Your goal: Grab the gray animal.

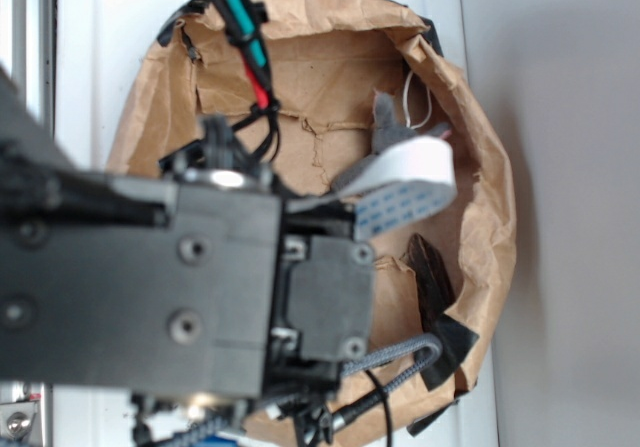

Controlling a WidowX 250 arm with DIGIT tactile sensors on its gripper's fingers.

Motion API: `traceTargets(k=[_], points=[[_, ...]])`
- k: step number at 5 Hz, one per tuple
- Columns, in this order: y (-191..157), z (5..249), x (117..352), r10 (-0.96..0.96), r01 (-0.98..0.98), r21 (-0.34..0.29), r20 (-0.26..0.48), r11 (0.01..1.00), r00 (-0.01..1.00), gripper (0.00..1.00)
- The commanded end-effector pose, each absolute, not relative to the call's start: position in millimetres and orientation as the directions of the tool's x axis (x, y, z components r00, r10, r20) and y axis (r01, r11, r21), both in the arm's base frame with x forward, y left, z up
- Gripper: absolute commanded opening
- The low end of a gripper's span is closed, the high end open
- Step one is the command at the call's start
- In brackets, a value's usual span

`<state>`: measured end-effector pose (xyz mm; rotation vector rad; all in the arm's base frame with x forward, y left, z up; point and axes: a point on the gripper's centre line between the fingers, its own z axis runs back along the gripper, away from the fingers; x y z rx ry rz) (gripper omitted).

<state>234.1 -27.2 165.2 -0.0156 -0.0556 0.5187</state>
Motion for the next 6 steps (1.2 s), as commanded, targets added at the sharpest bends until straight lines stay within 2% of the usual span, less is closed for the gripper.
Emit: traceTargets(k=[1,2,3,4,6], points=[[6.1,99.6,247.1,0.661,-0.681,-0.013,0.253,0.733,0.706,1.0],[21.8,78.9,262.1,0.734,-0.736,-0.079,0.202,0.672,0.648,1.0],[33.6,67.2,287.8,0.766,-0.765,-0.062,0.112,0.642,0.633,1.0],[51.9,67.7,307.0,0.813,-0.81,-0.073,0.091,0.582,0.575,1.0],[62.3,64.8,321.6,0.847,-0.845,-0.082,0.11,0.529,0.52,1.0]])
